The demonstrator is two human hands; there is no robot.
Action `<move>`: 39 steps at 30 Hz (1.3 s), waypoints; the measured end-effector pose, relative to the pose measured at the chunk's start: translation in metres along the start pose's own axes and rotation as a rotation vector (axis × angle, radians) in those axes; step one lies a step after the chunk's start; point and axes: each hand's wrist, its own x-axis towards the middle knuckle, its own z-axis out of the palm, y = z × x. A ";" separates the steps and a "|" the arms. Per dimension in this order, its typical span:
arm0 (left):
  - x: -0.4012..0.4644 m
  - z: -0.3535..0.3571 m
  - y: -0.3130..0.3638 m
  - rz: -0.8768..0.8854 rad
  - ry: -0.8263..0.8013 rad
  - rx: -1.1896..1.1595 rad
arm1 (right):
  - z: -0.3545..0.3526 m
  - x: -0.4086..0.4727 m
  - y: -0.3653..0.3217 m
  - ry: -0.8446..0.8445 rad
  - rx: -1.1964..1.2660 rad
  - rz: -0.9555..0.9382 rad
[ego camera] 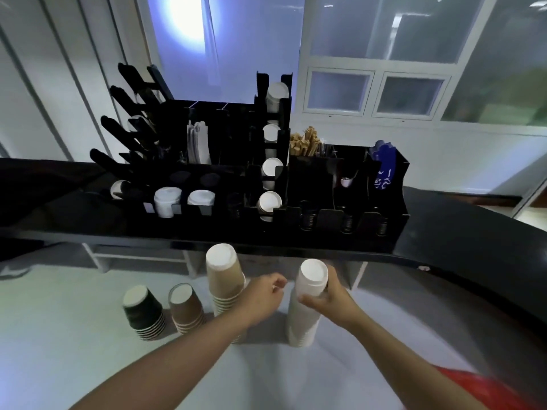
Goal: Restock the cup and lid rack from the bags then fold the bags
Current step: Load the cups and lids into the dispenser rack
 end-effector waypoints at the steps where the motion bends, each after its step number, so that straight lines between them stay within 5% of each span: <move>1: -0.002 0.004 -0.007 -0.025 -0.024 -0.017 | 0.006 -0.001 0.004 0.027 0.016 0.010; 7: -0.013 0.019 -0.027 -0.051 -0.165 -0.059 | 0.004 -0.002 0.002 0.224 0.158 0.042; 17: -0.033 0.011 0.015 -0.062 -0.580 -0.664 | -0.034 -0.012 -0.038 0.112 0.644 0.209; 21: -0.030 0.010 0.022 -0.095 -0.587 -0.741 | -0.022 -0.019 -0.032 -0.045 0.844 0.167; 30: -0.018 0.008 0.029 -0.144 -0.521 -0.619 | -0.008 -0.017 -0.031 0.052 0.845 0.099; 39: 0.004 0.027 0.022 -0.016 -0.258 -0.272 | -0.011 -0.006 -0.044 0.406 0.554 0.049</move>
